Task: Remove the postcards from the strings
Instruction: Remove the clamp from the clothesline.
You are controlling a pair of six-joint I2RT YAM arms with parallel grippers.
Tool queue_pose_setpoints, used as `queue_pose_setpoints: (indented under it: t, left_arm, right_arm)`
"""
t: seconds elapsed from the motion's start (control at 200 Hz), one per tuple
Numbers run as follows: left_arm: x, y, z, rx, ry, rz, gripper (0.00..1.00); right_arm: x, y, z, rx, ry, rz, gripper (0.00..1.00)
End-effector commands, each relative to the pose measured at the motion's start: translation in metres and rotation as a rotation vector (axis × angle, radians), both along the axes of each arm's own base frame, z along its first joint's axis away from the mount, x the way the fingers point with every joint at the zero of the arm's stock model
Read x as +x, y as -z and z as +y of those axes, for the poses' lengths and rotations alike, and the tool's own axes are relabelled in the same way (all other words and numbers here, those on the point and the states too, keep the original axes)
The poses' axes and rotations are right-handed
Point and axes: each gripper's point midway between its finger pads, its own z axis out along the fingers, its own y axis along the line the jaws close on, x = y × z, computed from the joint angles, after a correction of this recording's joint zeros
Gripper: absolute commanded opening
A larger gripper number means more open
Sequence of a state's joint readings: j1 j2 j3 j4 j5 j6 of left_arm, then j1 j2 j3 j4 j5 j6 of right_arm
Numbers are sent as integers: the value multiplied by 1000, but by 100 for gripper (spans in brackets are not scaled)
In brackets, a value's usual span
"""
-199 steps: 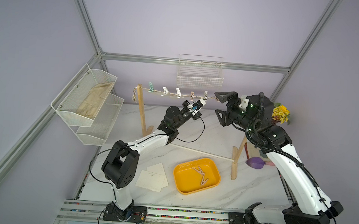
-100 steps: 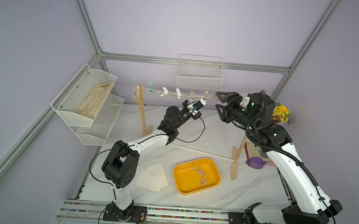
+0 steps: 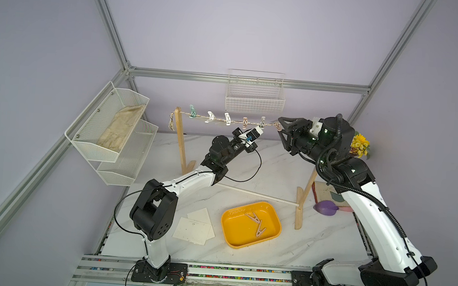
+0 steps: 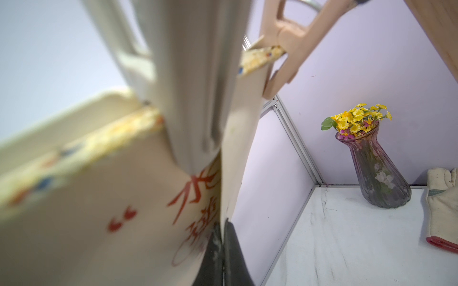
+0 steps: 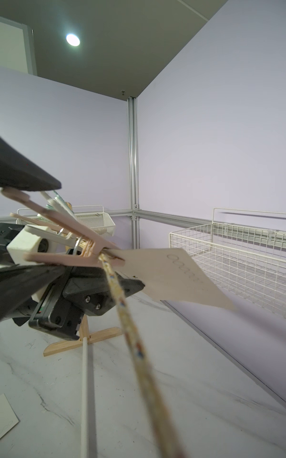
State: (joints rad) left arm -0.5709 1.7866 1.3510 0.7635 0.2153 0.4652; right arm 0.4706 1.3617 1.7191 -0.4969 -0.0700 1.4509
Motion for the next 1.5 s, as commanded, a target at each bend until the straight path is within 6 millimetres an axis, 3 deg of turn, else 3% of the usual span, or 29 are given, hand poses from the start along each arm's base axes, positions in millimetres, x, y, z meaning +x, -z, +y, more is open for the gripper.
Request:
queue_pose_setpoints:
  t: [0.0,0.115,0.7,1.495]
  left_arm:
    - [-7,-36,3,-46,-9,-87,2]
    - [-7,-36,2,-44,-5,-86,2]
    - [-7,-34,0,-37,-4,-85,2]
    - [-11,-31,0,-38,5,-72,2]
  right_arm:
    - [-2,-16,-2,64,3,-7,47]
    - [6,-6,3,52,-6,19,46]
    - [13,7,12,21,-36,63,48]
    - [4,-1,4,8,-29,38,23]
